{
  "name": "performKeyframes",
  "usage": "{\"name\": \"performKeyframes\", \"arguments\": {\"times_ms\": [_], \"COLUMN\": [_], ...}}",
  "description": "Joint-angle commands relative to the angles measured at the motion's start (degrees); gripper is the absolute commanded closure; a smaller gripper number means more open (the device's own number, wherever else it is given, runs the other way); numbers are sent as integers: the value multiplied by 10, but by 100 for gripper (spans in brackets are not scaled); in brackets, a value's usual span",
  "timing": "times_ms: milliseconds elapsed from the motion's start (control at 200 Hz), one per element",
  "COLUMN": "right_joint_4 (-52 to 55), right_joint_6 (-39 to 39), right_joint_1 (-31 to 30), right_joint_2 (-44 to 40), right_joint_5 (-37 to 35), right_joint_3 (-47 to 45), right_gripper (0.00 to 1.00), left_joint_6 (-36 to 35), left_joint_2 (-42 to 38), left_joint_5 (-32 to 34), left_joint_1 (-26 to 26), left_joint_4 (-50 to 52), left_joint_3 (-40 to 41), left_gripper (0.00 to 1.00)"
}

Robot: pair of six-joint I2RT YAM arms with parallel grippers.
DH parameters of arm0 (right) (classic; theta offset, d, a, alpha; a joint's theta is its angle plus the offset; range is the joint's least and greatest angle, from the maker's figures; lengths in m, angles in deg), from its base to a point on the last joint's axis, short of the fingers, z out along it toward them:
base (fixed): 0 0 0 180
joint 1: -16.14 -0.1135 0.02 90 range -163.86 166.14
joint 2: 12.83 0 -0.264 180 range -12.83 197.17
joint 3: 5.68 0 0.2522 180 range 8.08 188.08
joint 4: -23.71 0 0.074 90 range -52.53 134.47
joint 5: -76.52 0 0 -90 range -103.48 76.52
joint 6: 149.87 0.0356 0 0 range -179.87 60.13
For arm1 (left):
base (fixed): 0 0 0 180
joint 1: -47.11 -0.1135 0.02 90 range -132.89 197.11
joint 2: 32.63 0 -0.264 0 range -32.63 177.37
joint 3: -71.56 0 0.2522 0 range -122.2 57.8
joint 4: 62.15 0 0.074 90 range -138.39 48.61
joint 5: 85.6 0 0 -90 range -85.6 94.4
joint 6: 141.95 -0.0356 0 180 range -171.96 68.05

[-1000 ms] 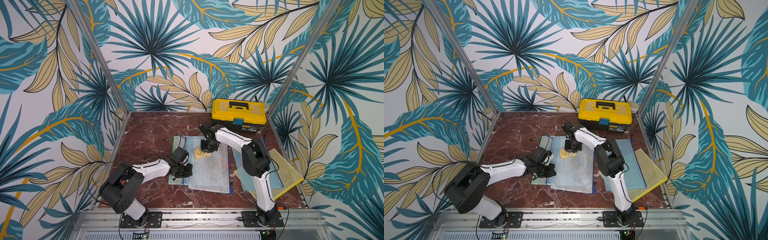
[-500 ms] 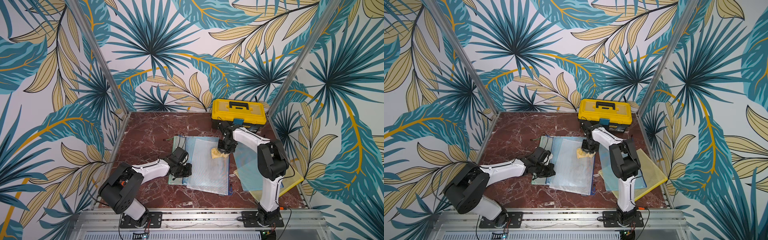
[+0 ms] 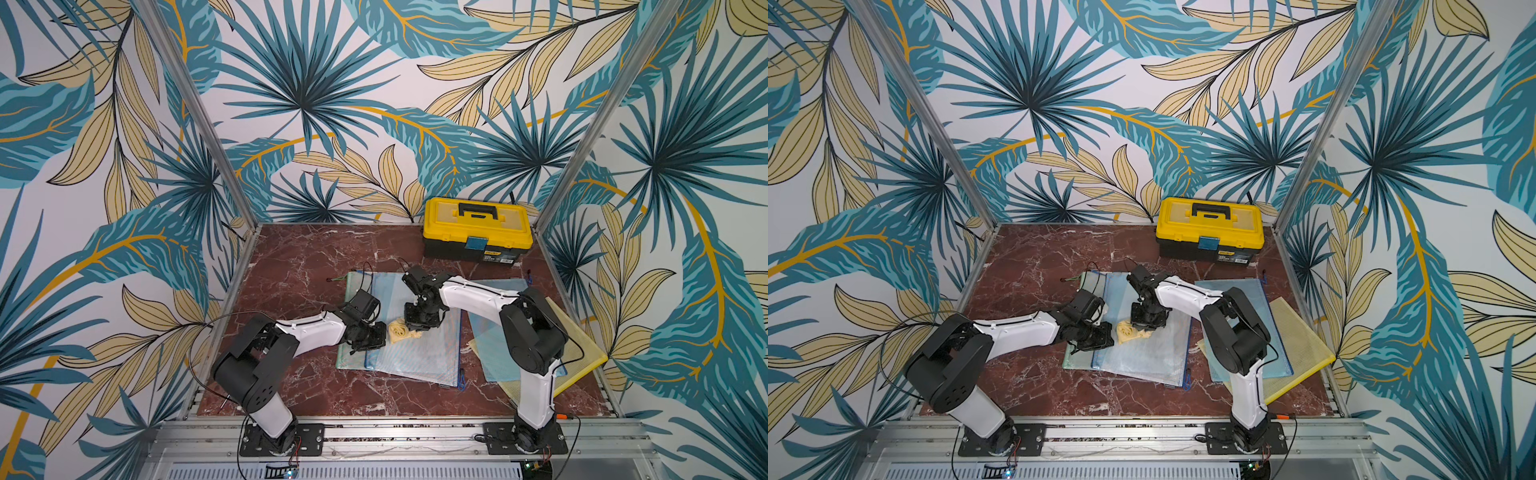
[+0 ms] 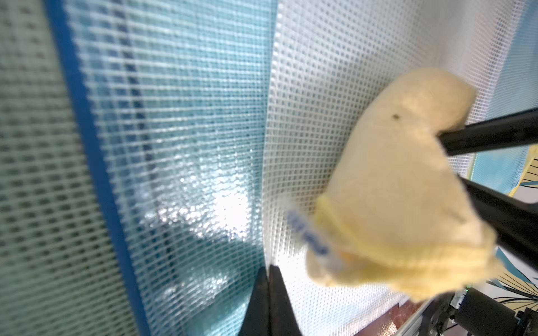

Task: Wipe the document bag
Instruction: Wipe the dirt from the document bag.

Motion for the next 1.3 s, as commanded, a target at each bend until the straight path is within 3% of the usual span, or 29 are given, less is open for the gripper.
{"name": "performKeyframes", "arguments": {"times_ms": [0, 115, 210, 360, 476, 656, 831, 906, 1036, 1187, 1292], "right_joint_4": [29, 56, 48, 40, -3, -17, 0, 15, 8, 9, -17], "right_joint_6": [-13, -16, 1, 36, 66, 60, 40, 36, 51, 68, 83], "right_joint_1": [66, 75, 32, -77, -110, -95, -30, -23, -65, -150, -173], "right_joint_2": [-49, -95, -100, -28, 24, 32, -64, -101, -109, -27, 17], "right_joint_5": [-35, -58, -40, -24, 12, -3, -43, -56, -33, -11, 14], "right_joint_3": [-69, -77, -61, 23, 41, -19, -139, -150, -110, 0, 27], "right_gripper": [100, 100, 100, 100, 100, 100, 100, 100, 100, 100, 100], "left_joint_6": [-6, -9, -9, -1, 5, 8, 9, 9, 12, 15, 18], "left_joint_2": [-2, 6, 12, 24, 25, 18, 5, 3, 3, 4, 2], "left_joint_5": [3, -6, -6, -2, 2, 5, 6, 6, 5, 5, 9], "left_joint_1": [-17, -27, -29, -30, -30, -34, -44, -46, -48, -49, -49], "left_joint_4": [3, 3, 3, 3, 3, 3, 2, 3, -13, -14, -14], "left_joint_3": [-10, -15, -23, -28, -21, -11, 0, 1, -2, -7, -4], "left_gripper": [100, 100, 100, 100, 100, 100, 100, 100, 100, 100, 100]}}
